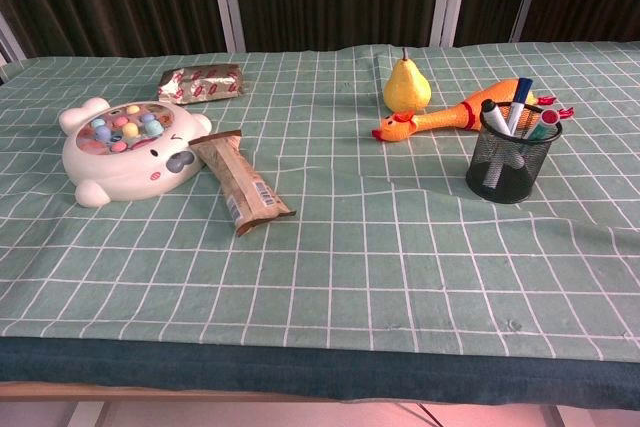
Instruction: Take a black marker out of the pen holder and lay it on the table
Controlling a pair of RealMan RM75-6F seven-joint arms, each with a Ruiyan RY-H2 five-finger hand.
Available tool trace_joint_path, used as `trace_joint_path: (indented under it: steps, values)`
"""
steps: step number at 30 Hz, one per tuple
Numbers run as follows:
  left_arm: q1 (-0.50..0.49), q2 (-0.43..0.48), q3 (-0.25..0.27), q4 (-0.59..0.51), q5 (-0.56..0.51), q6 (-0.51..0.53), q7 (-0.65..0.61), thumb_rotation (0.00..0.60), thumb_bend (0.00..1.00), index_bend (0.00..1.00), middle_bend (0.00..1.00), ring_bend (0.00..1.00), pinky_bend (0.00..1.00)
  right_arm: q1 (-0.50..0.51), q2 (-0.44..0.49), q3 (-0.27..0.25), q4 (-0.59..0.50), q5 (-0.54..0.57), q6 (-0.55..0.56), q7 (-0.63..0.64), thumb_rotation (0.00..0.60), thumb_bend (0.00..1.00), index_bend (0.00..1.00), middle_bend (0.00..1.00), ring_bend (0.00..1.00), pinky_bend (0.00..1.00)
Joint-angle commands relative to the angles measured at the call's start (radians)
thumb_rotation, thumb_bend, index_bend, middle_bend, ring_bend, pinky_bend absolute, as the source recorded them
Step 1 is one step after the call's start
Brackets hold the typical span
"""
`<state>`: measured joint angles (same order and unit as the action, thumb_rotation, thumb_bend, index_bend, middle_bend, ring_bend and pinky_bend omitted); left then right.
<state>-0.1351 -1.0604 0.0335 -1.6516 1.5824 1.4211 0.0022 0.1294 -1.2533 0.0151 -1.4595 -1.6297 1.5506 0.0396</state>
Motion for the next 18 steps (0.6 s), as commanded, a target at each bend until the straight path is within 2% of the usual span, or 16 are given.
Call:
trace_joint_path:
  steps: [1, 11, 18]
  values:
    - [0.0, 0.0, 0.0, 0.0, 0.0, 0.0, 0.001, 0.6, 0.46, 0.27, 0.17, 0.12, 0.34, 0.0, 0.0, 0.001, 0.001, 0.0, -0.001, -0.001, 0.6, 0.21, 0.25, 0.27, 0.2, 0.25]
    - [0.0, 0.006, -0.001, 0.002, -0.002, -0.003, -0.023, 0.6, 0.46, 0.27, 0.17, 0.12, 0.34, 0.008, 0.002, 0.005, -0.026, -0.002, -0.019, 0.011, 0.6, 0.21, 0.25, 0.27, 0.2, 0.25]
    - [0.007, 0.013, -0.001, 0.002, 0.004, 0.013, -0.047, 0.6, 0.46, 0.27, 0.16, 0.12, 0.35, 0.088, 0.067, 0.048, -0.179, 0.029, -0.139, -0.107, 0.6, 0.21, 0.26, 0.27, 0.22, 0.26]
